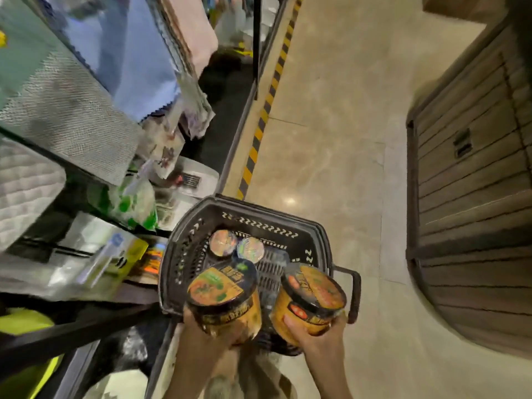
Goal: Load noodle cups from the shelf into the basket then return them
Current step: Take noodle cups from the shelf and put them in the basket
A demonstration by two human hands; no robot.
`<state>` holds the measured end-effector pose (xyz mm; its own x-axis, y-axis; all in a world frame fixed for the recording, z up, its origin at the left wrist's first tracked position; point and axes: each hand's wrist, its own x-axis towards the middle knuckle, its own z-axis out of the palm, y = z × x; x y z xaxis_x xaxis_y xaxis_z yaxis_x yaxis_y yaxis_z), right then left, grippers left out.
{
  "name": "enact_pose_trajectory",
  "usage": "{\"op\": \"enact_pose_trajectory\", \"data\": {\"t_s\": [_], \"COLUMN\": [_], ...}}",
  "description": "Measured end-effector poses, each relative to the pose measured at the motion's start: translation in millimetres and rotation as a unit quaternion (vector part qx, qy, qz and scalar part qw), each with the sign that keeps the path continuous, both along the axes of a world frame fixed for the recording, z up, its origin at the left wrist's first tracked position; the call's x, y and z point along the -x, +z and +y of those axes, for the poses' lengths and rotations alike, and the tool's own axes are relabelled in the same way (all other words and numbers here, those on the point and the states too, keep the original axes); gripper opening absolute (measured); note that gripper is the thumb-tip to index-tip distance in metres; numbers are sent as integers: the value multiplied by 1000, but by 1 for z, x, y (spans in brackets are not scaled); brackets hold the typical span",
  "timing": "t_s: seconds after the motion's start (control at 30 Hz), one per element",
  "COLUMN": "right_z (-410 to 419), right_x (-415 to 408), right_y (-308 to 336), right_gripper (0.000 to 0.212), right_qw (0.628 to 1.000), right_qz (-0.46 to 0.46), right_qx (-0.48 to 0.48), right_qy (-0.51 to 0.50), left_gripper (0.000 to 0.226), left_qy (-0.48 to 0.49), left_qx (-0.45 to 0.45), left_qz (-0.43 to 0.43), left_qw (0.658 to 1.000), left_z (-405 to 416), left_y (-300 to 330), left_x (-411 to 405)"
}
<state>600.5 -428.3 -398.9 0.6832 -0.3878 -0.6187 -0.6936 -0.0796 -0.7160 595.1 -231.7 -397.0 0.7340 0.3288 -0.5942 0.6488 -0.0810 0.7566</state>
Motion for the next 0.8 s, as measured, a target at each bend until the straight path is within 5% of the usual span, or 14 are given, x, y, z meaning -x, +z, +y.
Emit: {"op": "enact_pose_trajectory", "data": {"t_s": [0.13, 0.23, 0.43, 0.8], "right_z": [-5, -9, -9, 3], "right_x": [-49, -75, -97, -97], "right_y": [-69, -133, -270, -444], "right_gripper": [103, 100, 99, 122], "right_qw": [998, 994, 990, 992], "right_qz": [11, 25, 62, 40], "right_qx": [19, 30, 58, 75], "right_qy": [58, 100, 108, 92], "left_gripper": [131, 113, 114, 113], "left_qy": [-2, -10, -47, -171], "left_qx": [-34, -42, -64, -53], "left_qz": [56, 106, 153, 138], "left_qw": [998, 993, 985, 974], "left_z": [-11, -16, -12, 4], "left_y": [-52, -109, -250, -426], "left_x": [-45, -74, -91, -84]}}
